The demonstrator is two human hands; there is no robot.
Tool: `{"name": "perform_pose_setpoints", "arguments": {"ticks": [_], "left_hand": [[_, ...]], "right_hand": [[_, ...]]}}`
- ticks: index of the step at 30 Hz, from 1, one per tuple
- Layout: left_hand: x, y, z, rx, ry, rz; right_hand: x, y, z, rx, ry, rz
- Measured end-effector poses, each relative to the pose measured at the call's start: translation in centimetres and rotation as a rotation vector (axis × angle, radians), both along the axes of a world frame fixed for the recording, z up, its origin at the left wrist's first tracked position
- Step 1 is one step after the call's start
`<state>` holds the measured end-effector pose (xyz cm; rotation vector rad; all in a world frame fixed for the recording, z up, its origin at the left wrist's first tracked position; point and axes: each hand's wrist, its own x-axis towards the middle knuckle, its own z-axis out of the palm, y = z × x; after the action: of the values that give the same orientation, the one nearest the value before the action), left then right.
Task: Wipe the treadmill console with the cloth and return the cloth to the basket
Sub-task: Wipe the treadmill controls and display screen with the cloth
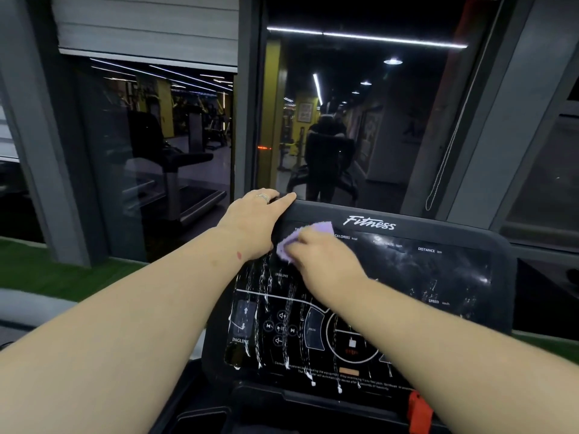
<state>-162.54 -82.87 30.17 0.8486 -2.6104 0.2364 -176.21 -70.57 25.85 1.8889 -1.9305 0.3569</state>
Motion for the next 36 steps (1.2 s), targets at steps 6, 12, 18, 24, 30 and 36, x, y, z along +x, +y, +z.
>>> {"name": "perform_pose_setpoints", "arguments": {"ticks": [6,12,18,24,30,36], "left_hand": [[0.2,-0.5,0.2,-0.010,0.016,-0.034],[0.1,-0.7,-0.2,-0.017,0.008,-0.041],[0.5,1.1,-0.7,0.172,0.132,-0.112],[0.3,4.2,-1.7,0.380,0.358,-0.293],[-0.7,5.2,-3.5,0.416,0.319,-0.292],[-1.8,6.2,-4.5,0.293,0.248,-0.302]], "right_hand": [[1.6,0.4,-0.4,0.214,0.033,0.102],[1.9,0.1,-3.2,0.152,0.004,0.063],[1.4,1.5,-1.8,0.002,0.022,0.114],[0.3,2.6,-0.5,-0.104,-0.066,0.049],[-1.9,5.9,0.5,-0.091,-0.184,0.208],[-6.5,4.3,5.4,-0.345,-0.226,-0.123]]}}
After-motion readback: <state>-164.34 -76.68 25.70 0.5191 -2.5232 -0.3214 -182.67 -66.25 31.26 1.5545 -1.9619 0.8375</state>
